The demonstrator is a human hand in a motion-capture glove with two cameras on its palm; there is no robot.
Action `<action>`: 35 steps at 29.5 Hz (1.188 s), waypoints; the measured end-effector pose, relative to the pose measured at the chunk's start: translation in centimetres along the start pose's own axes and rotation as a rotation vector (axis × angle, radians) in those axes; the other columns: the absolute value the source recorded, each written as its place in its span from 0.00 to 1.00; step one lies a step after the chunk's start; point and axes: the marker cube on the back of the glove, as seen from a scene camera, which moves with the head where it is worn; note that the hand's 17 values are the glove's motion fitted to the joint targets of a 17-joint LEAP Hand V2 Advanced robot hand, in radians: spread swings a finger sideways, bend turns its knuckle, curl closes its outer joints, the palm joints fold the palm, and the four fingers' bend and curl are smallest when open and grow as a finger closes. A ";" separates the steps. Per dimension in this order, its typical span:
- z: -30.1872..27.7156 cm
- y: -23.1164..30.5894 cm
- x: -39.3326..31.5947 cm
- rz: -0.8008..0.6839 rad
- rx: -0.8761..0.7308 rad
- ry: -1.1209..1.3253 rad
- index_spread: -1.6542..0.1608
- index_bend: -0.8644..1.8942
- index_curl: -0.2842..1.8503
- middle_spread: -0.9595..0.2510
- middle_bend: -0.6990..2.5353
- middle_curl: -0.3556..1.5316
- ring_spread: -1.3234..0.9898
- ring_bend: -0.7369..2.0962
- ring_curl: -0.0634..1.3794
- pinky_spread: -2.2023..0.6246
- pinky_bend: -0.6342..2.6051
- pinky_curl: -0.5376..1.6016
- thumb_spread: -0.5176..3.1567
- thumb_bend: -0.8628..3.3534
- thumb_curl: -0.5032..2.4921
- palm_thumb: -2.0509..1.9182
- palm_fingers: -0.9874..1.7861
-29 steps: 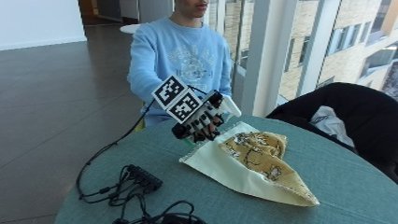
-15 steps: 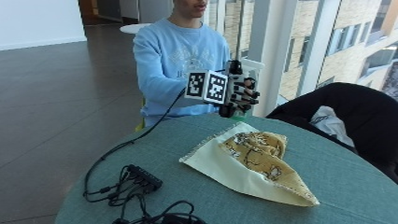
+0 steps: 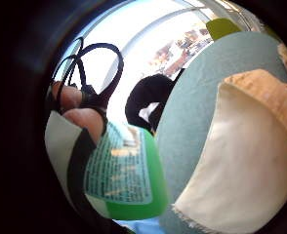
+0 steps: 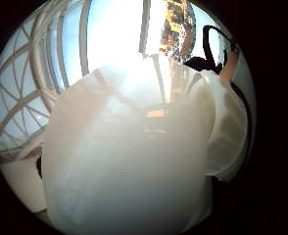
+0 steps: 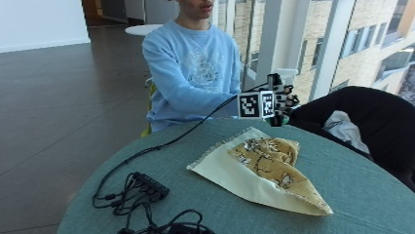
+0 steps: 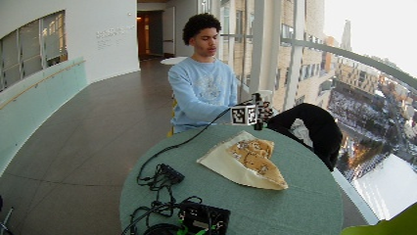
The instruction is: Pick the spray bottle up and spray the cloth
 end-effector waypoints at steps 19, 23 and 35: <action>4.7 0.1 4.4 0.009 -0.047 -0.007 0.79 0.38 0.38 0.72 0.28 0.43 0.54 0.41 0.32 0.78 0.27 0.42 0.30 0.20 0.41 0.76 0.78; 4.7 0.3 4.6 0.010 -0.079 -0.014 0.79 0.38 0.38 0.72 0.28 0.43 0.54 0.41 0.32 0.78 0.27 0.42 0.31 0.20 0.41 0.75 0.78; -0.8 6.2 4.5 0.062 -0.292 0.096 0.75 0.33 0.34 0.72 0.28 0.43 0.54 0.38 0.31 0.81 0.27 0.43 0.39 0.20 0.36 0.71 0.63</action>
